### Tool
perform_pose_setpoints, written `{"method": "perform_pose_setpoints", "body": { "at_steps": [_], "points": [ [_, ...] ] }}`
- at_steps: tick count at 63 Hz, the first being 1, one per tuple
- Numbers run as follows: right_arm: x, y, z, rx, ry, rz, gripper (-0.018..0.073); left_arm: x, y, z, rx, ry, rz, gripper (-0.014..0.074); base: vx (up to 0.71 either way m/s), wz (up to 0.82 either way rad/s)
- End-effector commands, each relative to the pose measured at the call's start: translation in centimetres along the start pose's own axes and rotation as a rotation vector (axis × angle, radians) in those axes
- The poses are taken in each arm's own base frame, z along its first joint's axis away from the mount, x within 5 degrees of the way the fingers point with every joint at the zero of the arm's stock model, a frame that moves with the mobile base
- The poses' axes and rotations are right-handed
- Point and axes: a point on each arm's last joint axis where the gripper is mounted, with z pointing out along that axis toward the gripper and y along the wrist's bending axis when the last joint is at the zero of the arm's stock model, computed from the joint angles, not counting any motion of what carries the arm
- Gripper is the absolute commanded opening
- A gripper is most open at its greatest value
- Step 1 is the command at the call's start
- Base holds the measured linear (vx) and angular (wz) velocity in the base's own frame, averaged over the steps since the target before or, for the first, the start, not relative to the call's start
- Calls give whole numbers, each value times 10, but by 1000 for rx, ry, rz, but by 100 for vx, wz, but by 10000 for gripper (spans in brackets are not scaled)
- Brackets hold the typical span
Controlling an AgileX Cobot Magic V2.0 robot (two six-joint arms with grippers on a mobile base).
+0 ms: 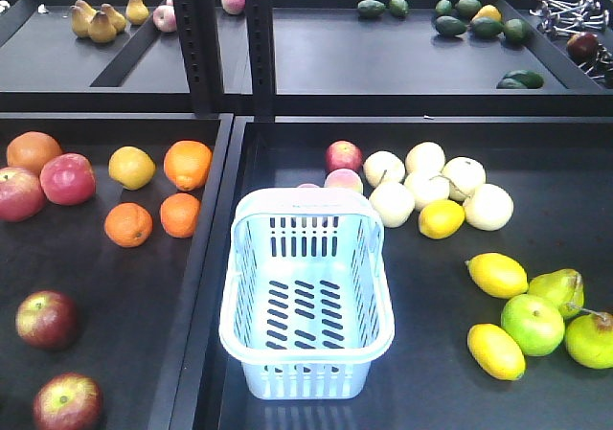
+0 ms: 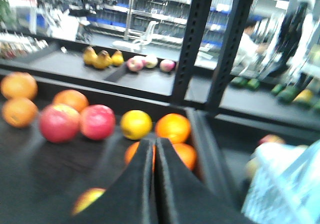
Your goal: Pick three apples into basket with both arms
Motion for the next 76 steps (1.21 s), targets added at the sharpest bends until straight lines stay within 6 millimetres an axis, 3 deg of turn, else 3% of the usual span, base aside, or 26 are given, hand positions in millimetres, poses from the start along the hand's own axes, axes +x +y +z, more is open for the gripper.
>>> {"method": "perform_pose_setpoints", "body": {
  "at_steps": [1,24,35,43,51,66,76],
  "points": [
    [-3,0,0,0,-77,-11,-5,-6,0,-1,22,-95,-180,-6,0,0],
    [-3,0,0,0,-77,-11,-5,-13,-1,-2,37,-137,-349,-6,0,0],
    [-3,0,0,0,-77,-11,-5,-17,1,-3,75,-183,-925,-6,0,0],
    [-3,0,0,0,-77,-11,-5,-27,0,-5,112,-218,-1152,-6,0,0],
    [-3,0,0,0,-77,-11,-5,-61,-11,-15,195,-288,-1100,-6,0,0],
    [-3,0,0,0,-76,-11,-5,-132,-37,-37,302,-426,-763,-6,0,0],
    [-3,0,0,0,-76,-11,-5,-160,-51,-33,316,-379,-583,-6,0,0]
  ]
}}
